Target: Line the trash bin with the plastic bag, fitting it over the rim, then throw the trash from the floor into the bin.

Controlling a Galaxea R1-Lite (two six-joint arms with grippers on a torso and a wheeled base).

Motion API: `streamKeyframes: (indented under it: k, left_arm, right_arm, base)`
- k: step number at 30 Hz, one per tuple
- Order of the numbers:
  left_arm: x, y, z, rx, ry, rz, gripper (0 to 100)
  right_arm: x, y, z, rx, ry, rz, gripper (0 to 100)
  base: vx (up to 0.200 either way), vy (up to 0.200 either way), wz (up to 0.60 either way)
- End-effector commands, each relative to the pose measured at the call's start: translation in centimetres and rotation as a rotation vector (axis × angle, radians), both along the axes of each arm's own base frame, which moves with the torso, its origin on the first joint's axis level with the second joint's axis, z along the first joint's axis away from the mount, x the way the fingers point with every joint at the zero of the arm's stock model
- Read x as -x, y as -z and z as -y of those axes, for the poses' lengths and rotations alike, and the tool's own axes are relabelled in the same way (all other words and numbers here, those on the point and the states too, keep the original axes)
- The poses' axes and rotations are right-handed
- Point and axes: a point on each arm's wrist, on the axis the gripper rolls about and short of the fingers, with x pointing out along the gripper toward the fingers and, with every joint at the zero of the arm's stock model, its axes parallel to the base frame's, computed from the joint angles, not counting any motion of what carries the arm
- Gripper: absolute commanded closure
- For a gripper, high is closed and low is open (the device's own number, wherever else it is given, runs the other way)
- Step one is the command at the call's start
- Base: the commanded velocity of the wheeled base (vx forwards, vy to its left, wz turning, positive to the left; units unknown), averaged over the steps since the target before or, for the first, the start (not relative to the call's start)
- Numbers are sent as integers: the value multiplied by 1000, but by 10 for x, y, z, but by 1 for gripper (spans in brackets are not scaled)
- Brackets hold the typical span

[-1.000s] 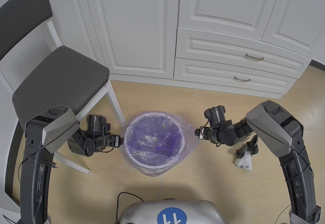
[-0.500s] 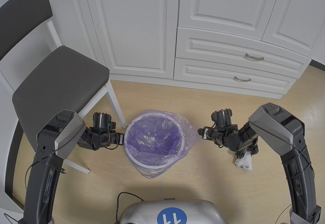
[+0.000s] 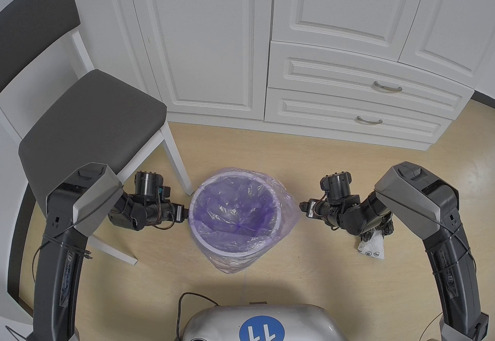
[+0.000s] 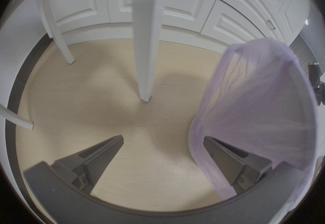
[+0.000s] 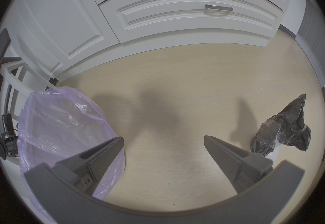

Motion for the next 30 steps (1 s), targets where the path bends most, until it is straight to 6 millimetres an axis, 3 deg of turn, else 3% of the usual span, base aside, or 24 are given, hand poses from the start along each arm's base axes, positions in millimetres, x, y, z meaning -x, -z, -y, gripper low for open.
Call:
streamKeyframes:
  k: [1,5,15,24,30]
  left_arm:
    - [23,-38,-18,-1,-30,41,0]
    - [48,-54,-20,5,-30,74,0]
    - [98,-74,-28,-60,-100,48,0]
    - [112,-79,-35,-54,-127,122,0]
    - [116,-76,-36,-69,-120,109,0]
  right_arm:
    - [-1,0,-2,-2,-9,6,0]
    - [0,-14,-10,-41,-71,12,0]
    - [2,-3,-13,-103,-168,-22,0]
    - [1,4,-19,-112,-213,-43,0]
    - [-15,14,-26,-83,-229,-93,0]
  base:
    - [0,0,0]
    - [0,0,0]
    - [0,0,0]
    - [0,0,0]
    - [0,0,0]
